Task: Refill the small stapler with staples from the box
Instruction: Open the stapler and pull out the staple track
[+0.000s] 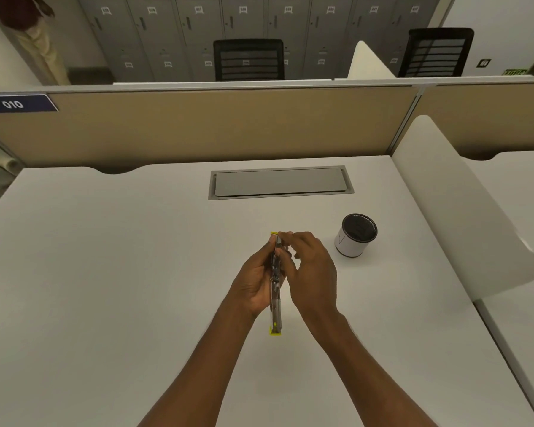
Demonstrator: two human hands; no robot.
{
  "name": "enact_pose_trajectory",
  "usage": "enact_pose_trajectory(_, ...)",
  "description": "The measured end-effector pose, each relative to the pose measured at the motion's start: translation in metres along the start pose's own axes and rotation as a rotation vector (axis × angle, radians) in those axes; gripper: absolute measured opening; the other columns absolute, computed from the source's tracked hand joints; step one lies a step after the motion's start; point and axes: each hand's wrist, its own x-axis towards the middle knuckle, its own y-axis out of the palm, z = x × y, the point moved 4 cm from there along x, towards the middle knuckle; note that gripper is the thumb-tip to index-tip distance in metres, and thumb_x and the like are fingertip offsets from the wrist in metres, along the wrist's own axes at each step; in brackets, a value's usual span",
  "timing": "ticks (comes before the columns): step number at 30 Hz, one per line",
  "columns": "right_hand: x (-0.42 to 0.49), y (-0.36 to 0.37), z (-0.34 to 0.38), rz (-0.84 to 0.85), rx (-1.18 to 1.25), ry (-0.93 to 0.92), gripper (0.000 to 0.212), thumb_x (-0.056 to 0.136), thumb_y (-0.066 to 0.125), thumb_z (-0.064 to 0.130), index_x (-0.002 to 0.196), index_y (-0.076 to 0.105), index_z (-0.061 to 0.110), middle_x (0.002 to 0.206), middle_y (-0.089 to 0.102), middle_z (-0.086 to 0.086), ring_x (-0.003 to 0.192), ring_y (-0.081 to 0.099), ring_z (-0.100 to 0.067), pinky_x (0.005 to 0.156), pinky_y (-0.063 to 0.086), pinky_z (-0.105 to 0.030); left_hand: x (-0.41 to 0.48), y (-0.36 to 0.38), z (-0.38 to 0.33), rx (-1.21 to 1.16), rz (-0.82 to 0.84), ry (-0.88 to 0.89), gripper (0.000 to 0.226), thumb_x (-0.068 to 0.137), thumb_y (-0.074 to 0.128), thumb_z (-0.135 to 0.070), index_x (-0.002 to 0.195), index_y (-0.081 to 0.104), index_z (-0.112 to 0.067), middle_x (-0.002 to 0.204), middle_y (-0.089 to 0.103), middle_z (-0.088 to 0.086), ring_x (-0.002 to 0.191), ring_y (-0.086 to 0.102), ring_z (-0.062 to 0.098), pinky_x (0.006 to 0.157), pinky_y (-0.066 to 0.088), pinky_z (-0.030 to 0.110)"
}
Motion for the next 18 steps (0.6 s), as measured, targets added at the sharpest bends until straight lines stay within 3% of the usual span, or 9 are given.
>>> enact_pose_trajectory(3, 0.000, -0.001, 0.003, 0.004, -0.002, -0.005, 0.025, 0.097, 0.059, 0.030, 0.120, 0.068, 0.027, 0.116, 0.068, 0.008, 0.097, 0.064, -0.014, 0.082, 0.057, -0.040, -0.005, 0.003, 0.000, -0.064, 0.001, -0.010, 0.026, 0.093, 0.066, -0.021, 0.106, 0.072, 0.001, 0.093, 0.074, 0.015, 0.070, 0.076, 0.018, 0.064, 0.066, 0.027)
enact_pose_trajectory(7, -0.002, -0.001, 0.006, -0.003, 0.002, 0.002, 0.021, 0.096, 0.060, 0.031, 0.116, 0.068, 0.026, 0.112, 0.069, 0.008, 0.093, 0.064, -0.013, 0.081, 0.057, -0.037, -0.006, 0.000, 0.000, -0.014, -0.018, 0.004, 0.030, 0.097, 0.063, -0.026, 0.109, 0.074, -0.001, 0.095, 0.075, 0.014, 0.075, 0.076, 0.016, 0.065, 0.065, 0.026)
enact_pose_trajectory(9, -0.007, -0.001, 0.006, -0.012, -0.004, -0.007, 0.012, 0.094, 0.064, 0.027, 0.106, 0.069, 0.025, 0.104, 0.068, 0.008, 0.086, 0.062, -0.012, 0.074, 0.057, -0.035, -0.006, -0.003, -0.001, 0.070, -0.030, 0.025, 0.038, 0.098, 0.063, -0.030, 0.122, 0.072, -0.003, 0.105, 0.073, 0.011, 0.090, 0.074, 0.016, 0.079, 0.066, 0.030)
enact_pose_trajectory(13, -0.015, 0.002, 0.007, -0.007, -0.069, -0.048, 0.010, 0.092, 0.068, 0.021, 0.098, 0.075, 0.018, 0.098, 0.071, 0.000, 0.082, 0.065, -0.016, 0.072, 0.056, -0.031, -0.009, -0.007, -0.004, 0.259, -0.082, 0.069, 0.042, 0.105, 0.052, -0.036, 0.131, 0.069, -0.009, 0.114, 0.073, 0.012, 0.110, 0.071, 0.023, 0.110, 0.046, 0.039)
enact_pose_trajectory(16, -0.015, 0.002, 0.008, -0.002, -0.145, -0.080, 0.008, 0.091, 0.070, 0.021, 0.094, 0.077, 0.018, 0.096, 0.071, 0.000, 0.081, 0.065, -0.018, 0.070, 0.054, -0.031, -0.010, -0.011, -0.005, 0.297, -0.118, 0.072, 0.044, 0.105, 0.052, -0.037, 0.135, 0.067, -0.008, 0.119, 0.070, 0.014, 0.116, 0.066, 0.028, 0.115, 0.041, 0.044)
enact_pose_trajectory(18, -0.018, 0.002, 0.009, 0.017, -0.169, -0.104, 0.008, 0.090, 0.071, 0.021, 0.094, 0.077, 0.020, 0.097, 0.071, 0.002, 0.084, 0.065, -0.017, 0.073, 0.052, -0.031, -0.011, -0.010, -0.007, 0.300, -0.136, 0.073, 0.045, 0.104, 0.054, -0.037, 0.135, 0.067, -0.008, 0.109, 0.066, 0.012, 0.109, 0.064, 0.026, 0.109, 0.045, 0.039)
